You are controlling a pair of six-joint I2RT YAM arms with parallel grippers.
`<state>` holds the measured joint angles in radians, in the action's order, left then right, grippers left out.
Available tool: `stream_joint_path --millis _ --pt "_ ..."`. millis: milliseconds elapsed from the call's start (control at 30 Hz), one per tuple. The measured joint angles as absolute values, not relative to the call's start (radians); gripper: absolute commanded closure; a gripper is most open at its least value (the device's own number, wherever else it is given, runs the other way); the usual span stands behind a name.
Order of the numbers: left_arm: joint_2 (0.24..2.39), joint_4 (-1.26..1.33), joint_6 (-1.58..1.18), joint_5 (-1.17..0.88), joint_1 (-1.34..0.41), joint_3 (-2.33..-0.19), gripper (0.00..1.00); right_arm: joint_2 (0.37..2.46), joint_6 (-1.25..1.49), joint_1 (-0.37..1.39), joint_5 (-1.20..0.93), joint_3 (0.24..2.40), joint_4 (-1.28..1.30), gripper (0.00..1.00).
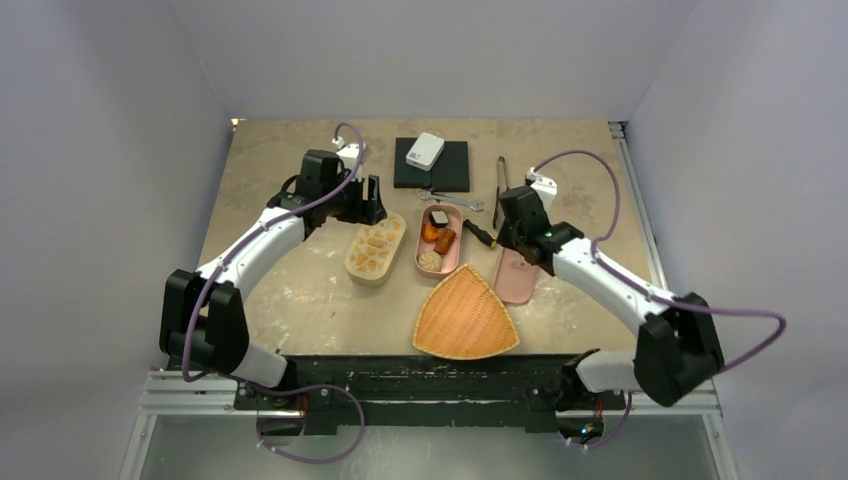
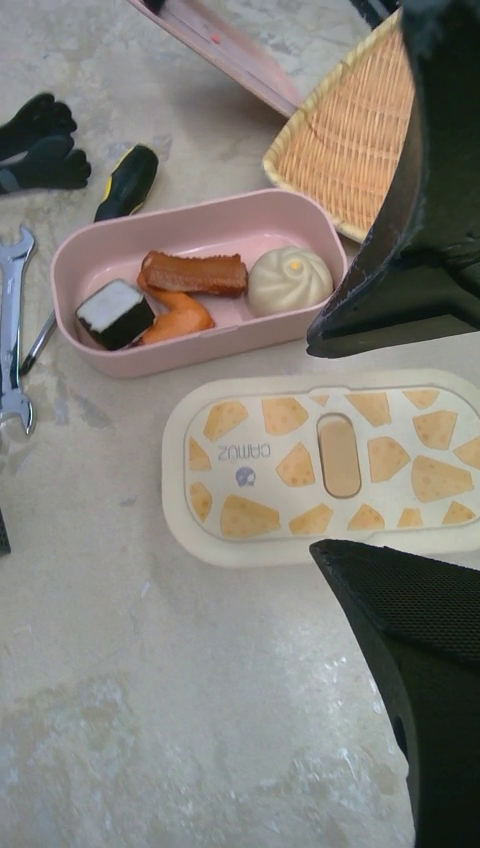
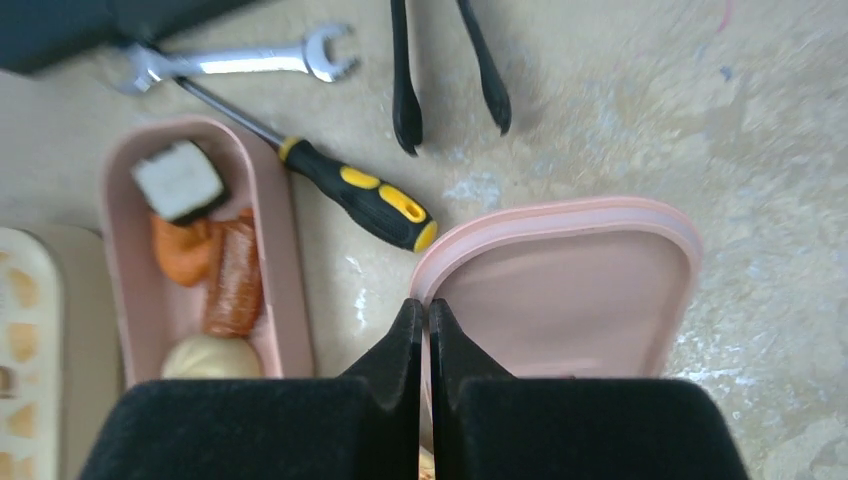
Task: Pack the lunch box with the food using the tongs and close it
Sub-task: Pick up the box lid from the center of the board.
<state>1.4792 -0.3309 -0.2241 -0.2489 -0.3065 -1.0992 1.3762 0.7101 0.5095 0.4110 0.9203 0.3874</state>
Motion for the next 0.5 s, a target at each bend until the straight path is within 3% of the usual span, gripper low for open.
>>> stream_joint_path --millis 500 --pt "1.36 -0.101 -0.244 -0.545 -0.472 -0.976 0.32 0.947 0.564 0.508 0.373 0.827 0.147 1.0"
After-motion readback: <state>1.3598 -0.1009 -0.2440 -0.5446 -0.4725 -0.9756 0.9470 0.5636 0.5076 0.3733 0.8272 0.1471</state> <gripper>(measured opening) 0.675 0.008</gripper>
